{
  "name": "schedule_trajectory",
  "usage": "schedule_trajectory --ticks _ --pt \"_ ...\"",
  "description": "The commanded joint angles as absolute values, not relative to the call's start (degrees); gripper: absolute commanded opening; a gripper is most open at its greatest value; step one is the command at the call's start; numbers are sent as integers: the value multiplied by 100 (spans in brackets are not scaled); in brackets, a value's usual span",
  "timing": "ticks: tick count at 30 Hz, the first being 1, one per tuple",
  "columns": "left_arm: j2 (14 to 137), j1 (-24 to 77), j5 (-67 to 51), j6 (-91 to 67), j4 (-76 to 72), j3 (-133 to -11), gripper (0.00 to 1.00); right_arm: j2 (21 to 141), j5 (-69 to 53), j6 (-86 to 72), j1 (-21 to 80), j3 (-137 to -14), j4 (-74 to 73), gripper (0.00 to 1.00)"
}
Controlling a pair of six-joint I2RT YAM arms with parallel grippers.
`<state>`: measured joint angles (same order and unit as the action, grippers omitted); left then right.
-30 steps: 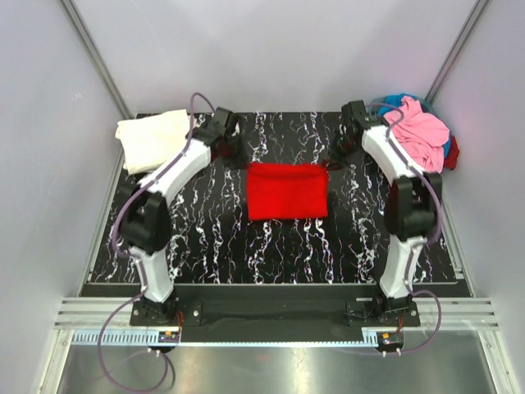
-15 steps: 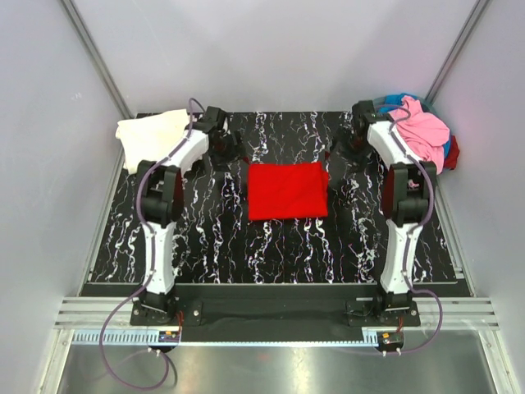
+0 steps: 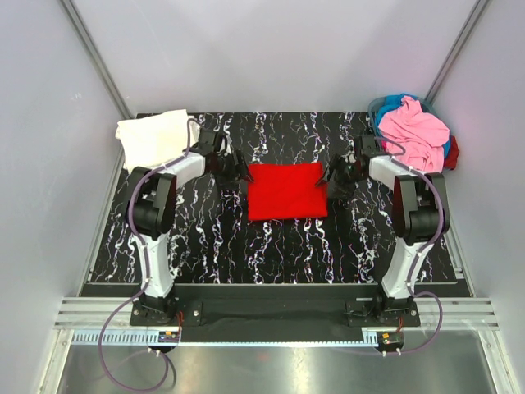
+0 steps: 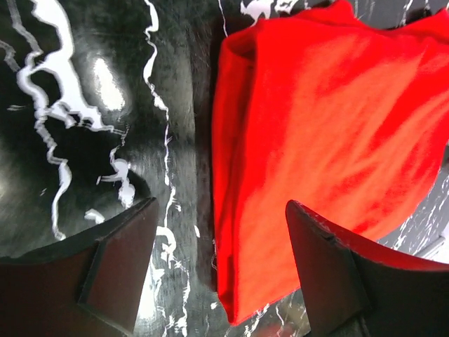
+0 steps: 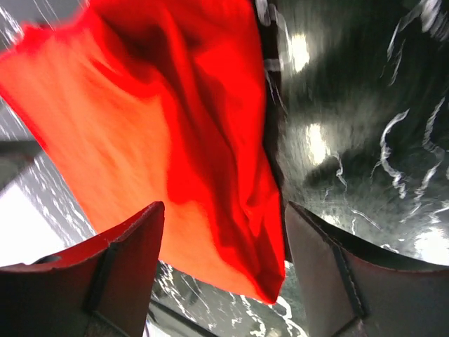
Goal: Fold and stack the t-shirts
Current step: Neatly place the folded tshirt to the corner
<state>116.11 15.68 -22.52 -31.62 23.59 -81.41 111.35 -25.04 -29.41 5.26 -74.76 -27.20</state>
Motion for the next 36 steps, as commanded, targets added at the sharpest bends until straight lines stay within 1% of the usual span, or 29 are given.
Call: schedule_trajectory --ticks 1,5,6,7,8,9,10,12,13,14,15,16,17,18,20,27,29,32,34,36 --pt "11742 1564 -2654 -3234 1460 -8068 77 10443 -3111 -2962 554 -6848 -1662 76" --pt "12005 1599 -2698 -3410 1196 -7963 73 9942 -3365 -3093 554 -5978 -1092 75" --pt "12041 1617 -2733 -3445 1108 -7928 70 9810 -3427 -3146 545 -5794 -951 75" --pt "12085 1652 -2742 -3506 986 -7910 69 9521 -3480 -3303 554 -5601 -784 75" --pt "12181 1731 -2733 -3542 932 -7875 68 9353 -3611 -3409 545 -5146 -373 74" --pt "12234 1775 -2742 -3568 836 -7866 65 9178 -3691 -3619 554 -4898 -126 74" --pt "12269 1810 -2742 -3638 774 -7849 63 8845 -3744 -3743 562 -4643 173 74" --pt "12375 1924 -2777 -3752 616 -7779 58 8536 -3963 -3980 571 -3887 938 74" --pt "12401 1951 -2830 -3883 389 -7752 47 8256 -4016 -4199 597 -3632 1201 74" --pt "12427 1995 -2874 -3963 248 -7691 41 8122 -4025 -4288 615 -3125 1726 74" --pt "12480 2013 -2996 -4025 20 -7673 33 7912 -4034 -4463 624 -2868 2019 74" --pt "12489 2021 -3049 -4130 -104 -7647 10 7814 -4086 -4543 633 -2474 2282 74" --pt "12498 2039 -3093 -4157 -166 -7638 2 7692 -4113 -4553 633 -2391 2529 73" --pt "12446 2030 -3094 -4192 -150 -7673 0 7403 -4061 -4422 642 -2347 2453 75" --pt "12280 2013 -3094 -4149 -62 -7786 0 7225 -3842 -4403 650 -2251 2452 75" --pt "11760 1811 -2839 -3613 1220 -8621 0 7444 -3990 -4544 642 -2162 2864 75" --pt "11672 1706 -2778 -3411 1686 -8884 0 7331 -4069 -4614 642 -2014 3136 75" --pt "11593 1548 -2593 -3173 2196 -9201 0 6857 -3982 -4641 642 -1759 3243 81" --pt "11584 1468 -2470 -3042 2513 -9377 0 6489 -3920 -4623 624 -1661 3217 89" --pt "11654 1363 -2374 -2954 2750 -9754 0 6373 -3903 -4614 633 -1582 3182 98"
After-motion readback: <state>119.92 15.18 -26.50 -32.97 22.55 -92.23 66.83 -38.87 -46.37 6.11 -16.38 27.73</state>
